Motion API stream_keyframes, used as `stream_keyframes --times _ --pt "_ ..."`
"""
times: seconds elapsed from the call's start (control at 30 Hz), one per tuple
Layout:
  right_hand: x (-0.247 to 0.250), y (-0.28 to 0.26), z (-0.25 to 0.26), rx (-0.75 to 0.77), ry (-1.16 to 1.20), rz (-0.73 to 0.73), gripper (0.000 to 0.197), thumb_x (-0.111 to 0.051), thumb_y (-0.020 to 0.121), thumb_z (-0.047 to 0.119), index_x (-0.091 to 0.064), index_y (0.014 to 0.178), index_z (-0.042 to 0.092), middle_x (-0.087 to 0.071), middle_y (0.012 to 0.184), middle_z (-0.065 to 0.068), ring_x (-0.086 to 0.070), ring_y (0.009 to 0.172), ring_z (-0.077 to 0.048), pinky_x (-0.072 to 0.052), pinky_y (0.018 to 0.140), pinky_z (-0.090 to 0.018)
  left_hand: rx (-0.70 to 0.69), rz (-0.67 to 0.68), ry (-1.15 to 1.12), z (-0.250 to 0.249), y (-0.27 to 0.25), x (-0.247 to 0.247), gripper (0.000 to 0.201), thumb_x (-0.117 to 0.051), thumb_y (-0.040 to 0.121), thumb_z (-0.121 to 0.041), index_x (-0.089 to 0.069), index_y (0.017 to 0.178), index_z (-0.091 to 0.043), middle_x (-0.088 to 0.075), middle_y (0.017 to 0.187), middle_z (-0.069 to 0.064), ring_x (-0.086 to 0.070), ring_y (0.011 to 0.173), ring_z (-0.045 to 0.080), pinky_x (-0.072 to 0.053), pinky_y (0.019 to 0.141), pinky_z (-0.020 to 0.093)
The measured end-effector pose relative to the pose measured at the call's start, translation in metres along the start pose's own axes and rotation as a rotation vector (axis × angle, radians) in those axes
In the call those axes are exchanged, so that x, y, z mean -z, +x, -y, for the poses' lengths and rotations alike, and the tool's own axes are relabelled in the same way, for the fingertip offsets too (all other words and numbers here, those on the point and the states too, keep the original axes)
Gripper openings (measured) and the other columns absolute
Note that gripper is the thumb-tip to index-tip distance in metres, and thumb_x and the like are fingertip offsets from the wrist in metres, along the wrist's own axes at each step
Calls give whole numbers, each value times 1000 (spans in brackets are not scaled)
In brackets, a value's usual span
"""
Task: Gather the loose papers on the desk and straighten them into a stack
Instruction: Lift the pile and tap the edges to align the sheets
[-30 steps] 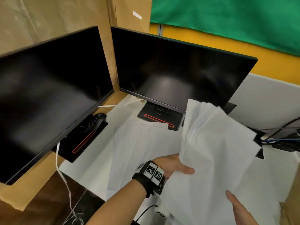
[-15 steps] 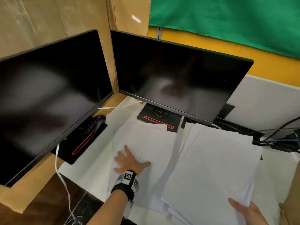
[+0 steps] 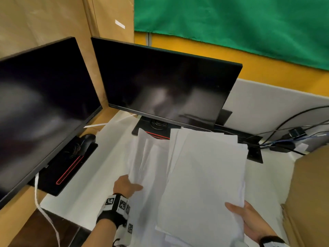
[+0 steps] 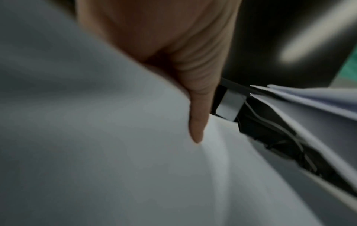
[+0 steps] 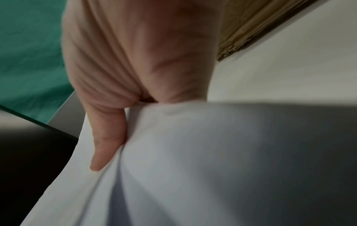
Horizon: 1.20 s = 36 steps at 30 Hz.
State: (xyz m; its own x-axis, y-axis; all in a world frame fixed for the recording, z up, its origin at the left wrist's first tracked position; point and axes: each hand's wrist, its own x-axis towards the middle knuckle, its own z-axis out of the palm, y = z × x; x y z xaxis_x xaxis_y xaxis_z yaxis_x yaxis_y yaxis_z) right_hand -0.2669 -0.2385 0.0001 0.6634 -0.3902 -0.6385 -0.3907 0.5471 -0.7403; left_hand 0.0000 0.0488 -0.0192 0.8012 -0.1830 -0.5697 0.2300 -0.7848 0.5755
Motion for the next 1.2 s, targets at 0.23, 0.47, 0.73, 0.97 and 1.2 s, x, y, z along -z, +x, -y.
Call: stream_keyframes --times 0.23,0.47,0.73,0.97,1.2 --pt "-26 -1 3 -12 78 73 40 -66 82 0 -61 121 -2 -66 122 -27 -64 112 -41 -57 89 -45 -169 506 -404 -18 -46 -23 26 -65 85 -16 -68 109 -10 -78 95 10 -74 89 26 -59 75 37" --pt "-26 -4 4 92 17 -27 69 -79 66 12 -55 130 13 -72 118 -15 -68 109 -34 -52 96 -47 -193 725 -573 -27 -54 -23 82 -89 48 -39 -65 118 -6 -71 114 19 -67 108 33 -53 91 45" --pt "-44 -24 26 359 -219 -70 89 -55 81 -22 -29 144 35 -58 131 2 -66 106 -10 -58 84 -31 -208 642 -643 -58 -52 -9 84 -80 54 -58 -59 125 -19 -70 120 4 -66 110 26 -51 95 45" --pt "-56 -66 71 725 -180 -169 86 -62 83 -12 -32 145 37 -54 142 9 -57 123 -9 -49 101 -36 -549 376 -836 -91 -71 6 41 -75 73 -9 -64 110 -22 -73 113 3 -68 107 23 -55 91 38" --pt "-66 -59 60 624 -142 -147 39 -80 63 6 -70 100 15 -79 94 0 -73 94 -19 -57 75 -22 -617 415 -706 -89 -75 7 73 -93 36 -39 -71 104 -21 -76 107 5 -70 102 21 -58 82 30"
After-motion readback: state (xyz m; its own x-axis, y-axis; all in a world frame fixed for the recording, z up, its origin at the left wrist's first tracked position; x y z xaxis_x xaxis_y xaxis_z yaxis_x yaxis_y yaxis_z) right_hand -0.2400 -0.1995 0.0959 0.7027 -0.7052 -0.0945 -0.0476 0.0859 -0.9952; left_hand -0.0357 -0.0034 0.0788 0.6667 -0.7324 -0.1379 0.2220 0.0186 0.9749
